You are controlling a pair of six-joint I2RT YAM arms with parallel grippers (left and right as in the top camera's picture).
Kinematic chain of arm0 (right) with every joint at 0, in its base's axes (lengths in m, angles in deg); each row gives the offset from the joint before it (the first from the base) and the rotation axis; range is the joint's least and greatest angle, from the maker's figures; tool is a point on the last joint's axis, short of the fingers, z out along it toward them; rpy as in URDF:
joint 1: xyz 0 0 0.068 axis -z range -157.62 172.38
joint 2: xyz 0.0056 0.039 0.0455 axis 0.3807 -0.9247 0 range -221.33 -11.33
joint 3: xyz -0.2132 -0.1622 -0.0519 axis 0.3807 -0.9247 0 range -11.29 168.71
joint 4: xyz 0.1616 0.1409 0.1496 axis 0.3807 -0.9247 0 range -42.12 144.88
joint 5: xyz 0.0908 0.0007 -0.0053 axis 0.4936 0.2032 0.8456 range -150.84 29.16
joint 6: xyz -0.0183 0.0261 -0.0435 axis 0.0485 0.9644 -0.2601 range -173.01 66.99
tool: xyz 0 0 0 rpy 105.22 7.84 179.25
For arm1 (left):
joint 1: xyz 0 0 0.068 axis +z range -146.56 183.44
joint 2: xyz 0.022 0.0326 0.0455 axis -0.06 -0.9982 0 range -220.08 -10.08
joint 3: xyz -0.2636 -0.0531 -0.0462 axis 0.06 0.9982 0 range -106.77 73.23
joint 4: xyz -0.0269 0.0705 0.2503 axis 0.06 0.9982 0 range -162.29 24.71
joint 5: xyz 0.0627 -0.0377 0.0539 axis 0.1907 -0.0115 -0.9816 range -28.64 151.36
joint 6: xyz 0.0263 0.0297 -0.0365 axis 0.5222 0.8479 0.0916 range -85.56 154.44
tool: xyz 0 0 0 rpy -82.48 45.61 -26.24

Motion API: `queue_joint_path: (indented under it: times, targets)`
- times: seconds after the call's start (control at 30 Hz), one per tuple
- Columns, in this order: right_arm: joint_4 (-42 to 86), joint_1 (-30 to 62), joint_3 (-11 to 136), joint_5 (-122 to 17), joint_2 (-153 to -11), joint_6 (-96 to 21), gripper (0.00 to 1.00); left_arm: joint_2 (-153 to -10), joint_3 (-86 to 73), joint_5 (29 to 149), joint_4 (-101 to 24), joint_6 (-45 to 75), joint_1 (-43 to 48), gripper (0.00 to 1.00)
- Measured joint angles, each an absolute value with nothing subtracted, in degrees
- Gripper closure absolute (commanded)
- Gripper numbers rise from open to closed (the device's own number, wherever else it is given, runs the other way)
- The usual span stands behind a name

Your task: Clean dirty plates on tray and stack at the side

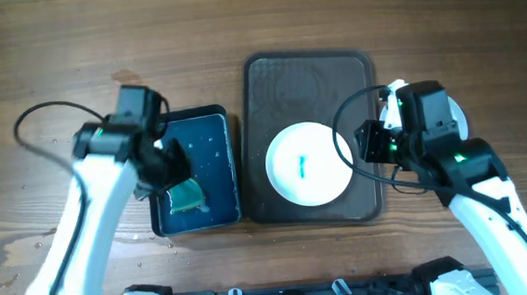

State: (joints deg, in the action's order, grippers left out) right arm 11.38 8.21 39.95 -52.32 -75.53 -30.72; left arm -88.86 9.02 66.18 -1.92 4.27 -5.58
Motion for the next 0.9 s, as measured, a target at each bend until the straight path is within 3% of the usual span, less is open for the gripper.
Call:
queue_joint_path:
  times: [0.13, 0.2, 0.37, 0.47, 0.67, 0.73, 0.83, 0.9]
  targets:
    - [10.68, 8.21, 39.95, -52.30, -75.51, -30.86, 0.63, -106.04, 13.51, 65.53, -9.60, 2.19, -5.84, 0.66]
    - [10.68, 8.21, 39.95, -52.30, -75.51, -30.86, 0.63, -110.02, 16.61, 65.85, -14.41, 1.95, -5.84, 0.96]
    - [10.68, 8.21, 39.95, -52.30, -75.51, -30.86, 0.63, -110.68, 16.85, 66.42, -15.69, 2.17, -5.84, 0.96]
    - [10.68, 8.21, 39.95, -52.30, -75.51, -30.86, 0.62, -109.39, 14.66, 66.16, -11.94, 3.74, -5.84, 0.58]
    - [10.66, 8.21, 39.95, -52.30, -75.51, -30.83, 0.63, -100.25, 11.60, 57.24, -13.88, 5.17, -5.84, 0.47]
    - [10.70, 8.21, 39.95, -52.30, -75.51, -30.77, 0.63, -101.52, 14.84, 53.61, -20.61, 5.23, -5.84, 0.57]
    - [10.59, 8.21, 39.95, -52.30, -75.51, -30.75, 0.63, -105.65, 19.36, 52.22, -28.15, 5.45, -5.86, 0.96]
    - [10.59, 8.21, 39.95, -52.30, -75.51, -30.75, 0.63, -106.83, 19.56, 52.72, -29.51, 5.89, -5.99, 0.96]
